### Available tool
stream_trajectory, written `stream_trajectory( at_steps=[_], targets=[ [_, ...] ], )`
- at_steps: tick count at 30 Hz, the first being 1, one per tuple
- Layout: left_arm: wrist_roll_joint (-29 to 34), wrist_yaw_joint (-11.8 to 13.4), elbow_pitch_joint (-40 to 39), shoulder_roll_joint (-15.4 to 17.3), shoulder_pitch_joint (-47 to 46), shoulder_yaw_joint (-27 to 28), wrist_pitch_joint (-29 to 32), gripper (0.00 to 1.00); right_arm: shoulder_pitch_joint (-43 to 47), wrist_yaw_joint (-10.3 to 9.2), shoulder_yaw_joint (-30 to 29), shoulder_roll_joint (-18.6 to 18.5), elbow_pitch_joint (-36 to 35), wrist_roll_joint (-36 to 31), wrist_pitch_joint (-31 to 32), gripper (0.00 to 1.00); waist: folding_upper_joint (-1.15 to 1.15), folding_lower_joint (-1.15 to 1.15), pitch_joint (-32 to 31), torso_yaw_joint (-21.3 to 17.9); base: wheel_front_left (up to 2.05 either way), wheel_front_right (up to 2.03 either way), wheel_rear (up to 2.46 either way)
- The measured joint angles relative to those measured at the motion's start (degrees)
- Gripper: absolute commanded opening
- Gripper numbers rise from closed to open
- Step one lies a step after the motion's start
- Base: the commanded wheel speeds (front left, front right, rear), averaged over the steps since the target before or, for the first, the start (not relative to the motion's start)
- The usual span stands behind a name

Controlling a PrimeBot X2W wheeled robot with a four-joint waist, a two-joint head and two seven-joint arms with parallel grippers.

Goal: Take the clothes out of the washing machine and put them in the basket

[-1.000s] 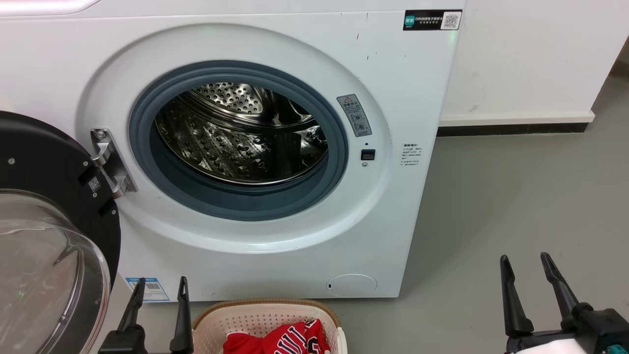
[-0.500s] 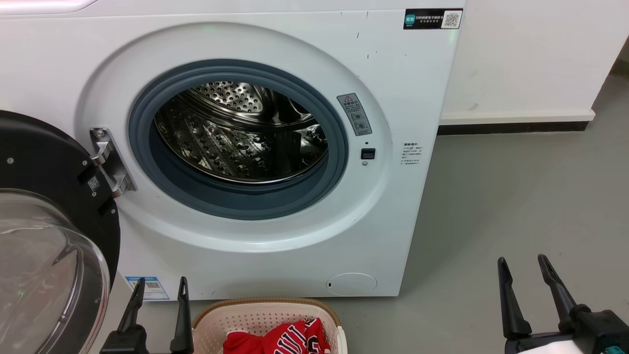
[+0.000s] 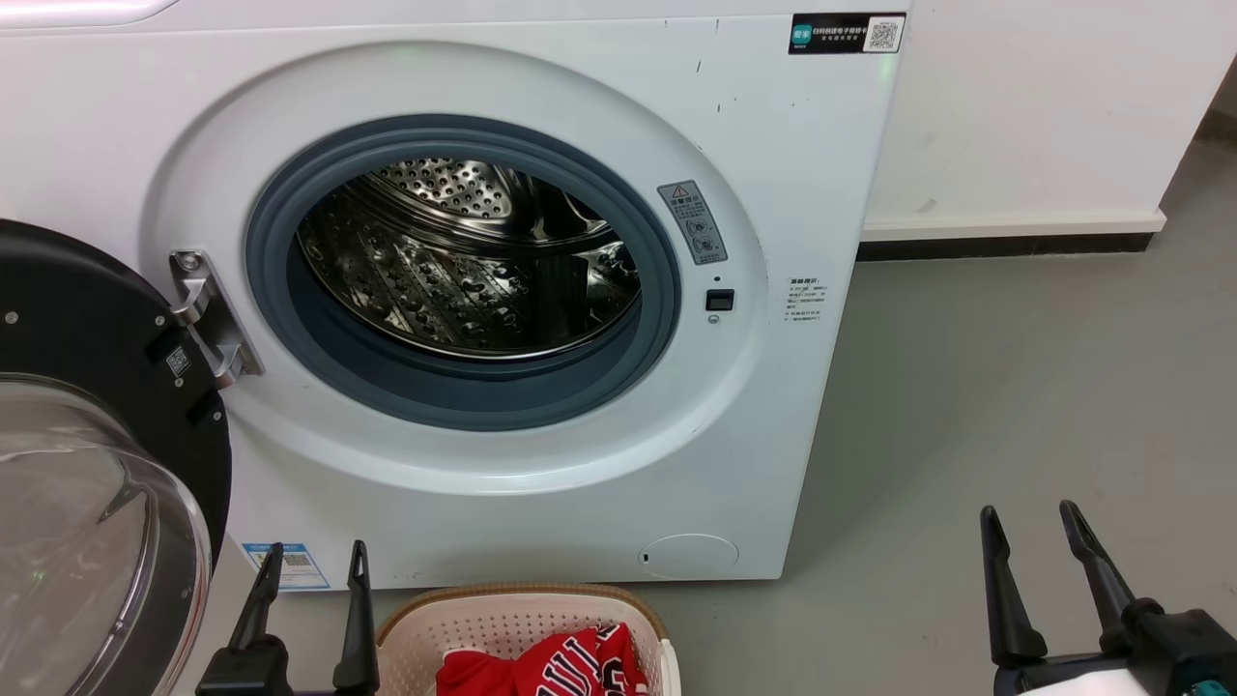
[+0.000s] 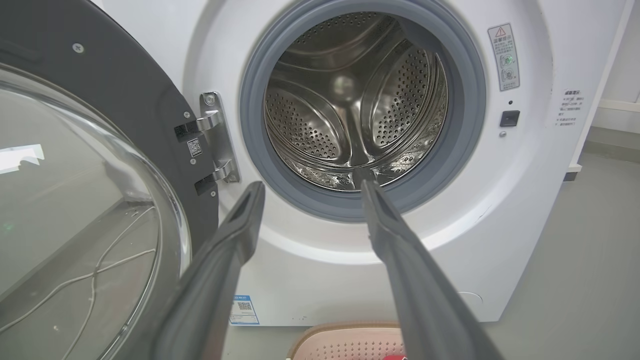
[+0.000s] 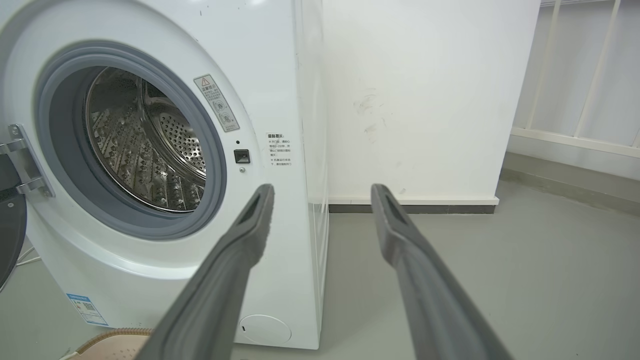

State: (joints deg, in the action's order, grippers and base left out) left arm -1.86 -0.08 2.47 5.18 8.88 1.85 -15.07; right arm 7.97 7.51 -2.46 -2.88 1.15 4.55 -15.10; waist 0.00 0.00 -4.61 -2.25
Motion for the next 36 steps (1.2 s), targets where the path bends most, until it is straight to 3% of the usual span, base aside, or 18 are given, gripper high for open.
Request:
stream_trajectory(
  at_steps=[1,2,6,36],
  targets=[
    [0.15,0.02,-0.04,-0.01,0.0,0.08,0.0,1.0,0.0,0.0,0.01,0.0,0.0,0.03,0.0,1.0,0.0,0.0,0.01,0.0,0.0,0.0,0.0],
    [0.29,0.16,-0.21,-0.01,0.0,0.16,0.0,0.0,0.0,0.0,0.04,0.0,-0.02,0.04,0.0,0.0,0.0,0.0,0.07,0.01,0.0,0.0,0.0],
    [-0.53,0.09,1.87,-0.43,0.49,0.3,0.64,0.0,0.54,0.01,0.23,0.07,1.62,0.64,0.1,0.0,0.0,0.0,0.14,0.04,0.0,0.0,0.0],
    [-33.04,-2.46,5.28,-1.02,-4.18,1.8,8.13,0.0,-3.47,0.0,0.34,-0.82,5.7,33.51,6.65,0.0,0.0,0.0,1.26,0.57,0.0,0.0,0.0]
  ],
)
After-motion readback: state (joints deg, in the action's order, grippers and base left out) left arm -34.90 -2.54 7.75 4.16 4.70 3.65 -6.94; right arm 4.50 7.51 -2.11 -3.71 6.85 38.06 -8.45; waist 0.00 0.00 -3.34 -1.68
